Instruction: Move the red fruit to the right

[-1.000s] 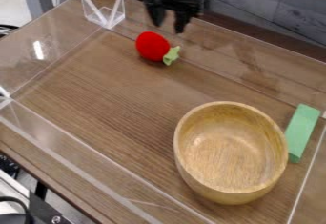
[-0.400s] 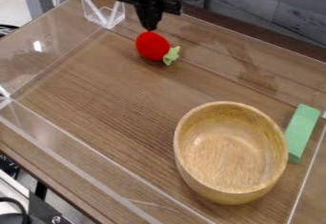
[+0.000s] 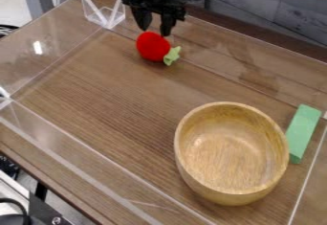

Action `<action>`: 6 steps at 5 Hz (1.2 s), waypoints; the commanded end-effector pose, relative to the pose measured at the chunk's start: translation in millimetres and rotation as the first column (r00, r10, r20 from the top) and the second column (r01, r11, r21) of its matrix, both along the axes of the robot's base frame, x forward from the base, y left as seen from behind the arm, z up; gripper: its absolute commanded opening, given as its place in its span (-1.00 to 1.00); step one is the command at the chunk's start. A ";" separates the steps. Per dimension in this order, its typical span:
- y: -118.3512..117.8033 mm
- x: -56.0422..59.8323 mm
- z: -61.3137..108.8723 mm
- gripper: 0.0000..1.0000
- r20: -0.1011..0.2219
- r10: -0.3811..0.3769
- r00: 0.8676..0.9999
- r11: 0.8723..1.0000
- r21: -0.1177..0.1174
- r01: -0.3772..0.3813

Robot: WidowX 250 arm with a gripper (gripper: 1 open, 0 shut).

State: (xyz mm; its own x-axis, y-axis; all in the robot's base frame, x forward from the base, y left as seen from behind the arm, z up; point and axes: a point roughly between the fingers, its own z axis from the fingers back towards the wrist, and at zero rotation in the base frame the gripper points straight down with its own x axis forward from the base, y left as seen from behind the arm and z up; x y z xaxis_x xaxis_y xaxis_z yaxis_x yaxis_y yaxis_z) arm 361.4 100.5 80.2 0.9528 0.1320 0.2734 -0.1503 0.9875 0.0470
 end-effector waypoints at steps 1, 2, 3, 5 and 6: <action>-3.8 2.3 11.9 -1.00 0.037 -0.046 0.998 0.999 0.019 0.045; 5.7 10.1 5.5 -1.00 0.035 -0.021 0.999 1.000 0.018 0.020; 14.2 14.4 20.0 -1.00 0.065 0.027 0.998 1.000 0.011 -0.028; 12.1 13.8 45.5 -1.00 0.083 0.092 0.992 0.996 0.004 -0.092; 10.4 13.1 34.2 1.00 0.065 0.114 0.991 0.993 0.009 -0.115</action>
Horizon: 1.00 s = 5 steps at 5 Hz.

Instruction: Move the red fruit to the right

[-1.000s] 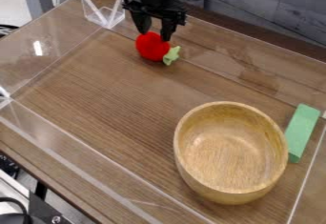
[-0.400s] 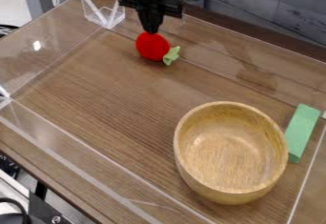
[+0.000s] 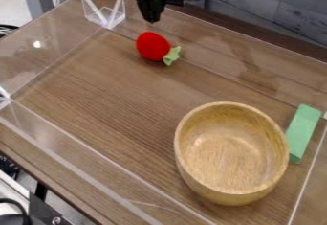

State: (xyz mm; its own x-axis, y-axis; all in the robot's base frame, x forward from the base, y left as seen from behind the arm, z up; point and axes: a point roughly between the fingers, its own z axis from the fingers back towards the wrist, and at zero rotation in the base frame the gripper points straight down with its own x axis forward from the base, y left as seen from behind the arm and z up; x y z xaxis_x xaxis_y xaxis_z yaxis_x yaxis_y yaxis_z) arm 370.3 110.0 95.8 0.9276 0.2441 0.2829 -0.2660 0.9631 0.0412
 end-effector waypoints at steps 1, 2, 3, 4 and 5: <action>0.2 1.6 7.3 1.00 0.034 0.019 0.999 1.000 0.023 -0.020; -2.2 1.9 -3.0 1.00 0.009 0.030 1.000 0.999 0.027 -0.030; -5.0 1.7 -13.1 1.00 -0.016 0.041 0.999 0.999 0.030 -0.040; -10.8 2.2 -20.5 -1.00 -0.024 0.120 0.993 0.992 0.031 -0.119; -17.6 0.5 -16.1 -1.00 -0.017 0.201 0.979 0.979 0.026 -0.201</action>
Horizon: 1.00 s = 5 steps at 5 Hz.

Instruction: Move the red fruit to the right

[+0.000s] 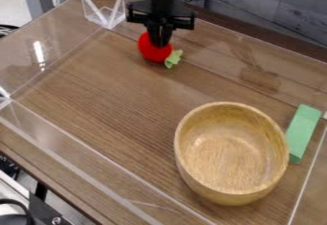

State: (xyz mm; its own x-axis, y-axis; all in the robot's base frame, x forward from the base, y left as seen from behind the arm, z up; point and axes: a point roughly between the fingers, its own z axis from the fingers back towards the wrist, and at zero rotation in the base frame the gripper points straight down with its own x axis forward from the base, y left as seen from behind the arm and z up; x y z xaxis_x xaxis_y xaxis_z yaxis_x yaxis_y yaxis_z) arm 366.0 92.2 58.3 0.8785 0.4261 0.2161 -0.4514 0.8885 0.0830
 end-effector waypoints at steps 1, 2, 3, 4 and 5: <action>-10.8 5.5 39.3 -1.00 0.087 -0.022 0.996 1.000 0.000 0.023; -23.6 5.6 60.2 -1.00 0.121 -0.042 0.992 0.999 -0.020 0.045; -22.1 7.6 68.0 -1.00 0.123 -0.056 0.991 0.998 -0.021 0.059; -19.7 8.5 73.9 -1.00 0.122 -0.069 0.990 0.997 -0.020 0.072; -18.6 5.6 66.8 1.00 0.114 0.010 0.993 1.000 -0.014 -0.008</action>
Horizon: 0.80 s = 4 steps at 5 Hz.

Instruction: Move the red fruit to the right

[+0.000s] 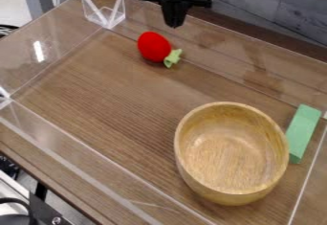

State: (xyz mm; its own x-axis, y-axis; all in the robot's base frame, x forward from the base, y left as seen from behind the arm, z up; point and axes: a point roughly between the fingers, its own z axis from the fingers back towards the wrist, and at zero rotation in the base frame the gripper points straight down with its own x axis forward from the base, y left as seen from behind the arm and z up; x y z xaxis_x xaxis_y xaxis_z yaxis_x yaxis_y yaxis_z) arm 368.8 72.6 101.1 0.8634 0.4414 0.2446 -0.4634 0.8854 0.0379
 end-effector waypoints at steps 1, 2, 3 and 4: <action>5.6 0.0 14.3 1.00 0.057 0.086 0.995 0.996 0.023 -0.088; 12.3 1.7 7.4 1.00 0.039 0.121 0.992 0.992 0.031 -0.122; 19.3 2.8 0.6 1.00 0.021 0.156 0.988 0.987 0.040 -0.157; 24.0 5.1 -6.8 1.00 0.005 0.120 0.993 0.992 0.048 -0.120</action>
State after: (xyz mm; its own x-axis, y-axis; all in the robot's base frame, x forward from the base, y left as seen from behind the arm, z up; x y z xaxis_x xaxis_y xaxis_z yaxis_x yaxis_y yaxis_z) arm 366.0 90.7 73.0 0.8210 0.5320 0.2072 -0.5589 0.8231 0.1010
